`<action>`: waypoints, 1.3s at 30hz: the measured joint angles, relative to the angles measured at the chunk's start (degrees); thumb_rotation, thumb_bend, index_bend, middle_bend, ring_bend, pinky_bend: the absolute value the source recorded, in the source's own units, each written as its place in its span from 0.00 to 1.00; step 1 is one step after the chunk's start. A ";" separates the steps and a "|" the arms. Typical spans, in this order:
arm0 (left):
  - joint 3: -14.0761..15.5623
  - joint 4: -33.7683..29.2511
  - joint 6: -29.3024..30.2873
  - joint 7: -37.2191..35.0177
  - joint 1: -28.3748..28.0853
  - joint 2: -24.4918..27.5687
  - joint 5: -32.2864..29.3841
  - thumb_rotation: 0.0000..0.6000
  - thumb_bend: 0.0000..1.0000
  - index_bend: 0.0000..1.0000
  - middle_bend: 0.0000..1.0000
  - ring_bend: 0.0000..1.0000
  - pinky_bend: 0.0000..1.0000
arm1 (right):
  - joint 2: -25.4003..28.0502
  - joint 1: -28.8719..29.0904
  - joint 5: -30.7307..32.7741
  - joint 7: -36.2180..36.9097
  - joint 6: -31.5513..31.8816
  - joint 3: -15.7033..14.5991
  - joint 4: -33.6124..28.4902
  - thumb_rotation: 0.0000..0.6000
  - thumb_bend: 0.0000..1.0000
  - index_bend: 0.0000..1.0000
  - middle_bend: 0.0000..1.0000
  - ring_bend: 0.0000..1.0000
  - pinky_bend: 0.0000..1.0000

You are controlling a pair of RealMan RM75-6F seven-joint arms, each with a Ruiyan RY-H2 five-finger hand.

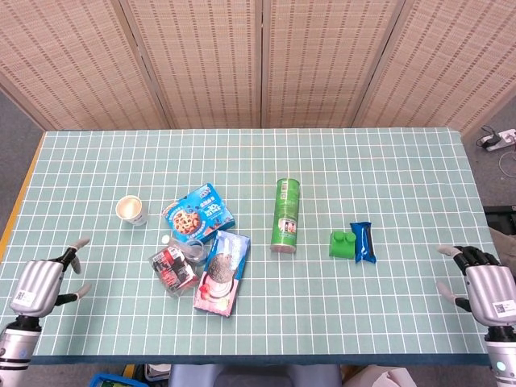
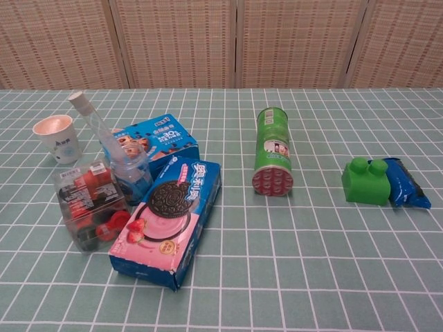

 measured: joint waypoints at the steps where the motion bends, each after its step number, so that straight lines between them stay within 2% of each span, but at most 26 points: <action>1: -0.12 0.34 0.05 0.08 -0.29 -0.37 0.30 1.00 0.18 0.21 0.77 0.84 1.00 | 0.09 -0.06 -0.05 0.17 0.09 0.01 -0.02 1.00 0.16 0.30 0.35 0.29 0.37; 5: -0.33 0.50 -1.26 1.84 -1.49 -0.97 0.47 1.00 0.26 0.23 0.90 0.94 1.00 | 0.47 -0.30 -0.14 0.91 0.44 0.03 -0.07 1.00 0.17 0.30 0.35 0.29 0.37; 9: -0.53 -0.79 -3.93 5.30 -2.55 -0.98 -1.17 1.00 0.33 0.20 0.95 0.98 1.00 | 0.86 -0.46 -0.20 1.94 0.75 0.13 -0.11 1.00 0.17 0.30 0.35 0.29 0.37; 20: -1.34 -5.22 -11.65 16.07 -5.90 -1.48 -9.45 1.00 0.37 0.08 0.96 1.00 1.00 | 2.13 -1.50 -1.23 4.32 2.84 0.07 -0.42 1.00 0.17 0.30 0.35 0.29 0.37; 27: -2.19 -6.20 -15.11 22.07 -8.23 -2.88 -15.38 1.00 0.37 0.07 0.96 1.00 1.00 | 2.99 -1.93 -1.45 6.83 3.54 0.16 -0.15 1.00 0.17 0.30 0.35 0.29 0.37; 39: -1.91 -11.07 -16.05 30.22 -11.35 -4.30 -17.46 1.00 0.40 0.07 0.97 1.00 1.00 | 3.70 -2.11 -1.53 9.13 3.57 0.27 0.31 1.00 0.17 0.30 0.35 0.29 0.37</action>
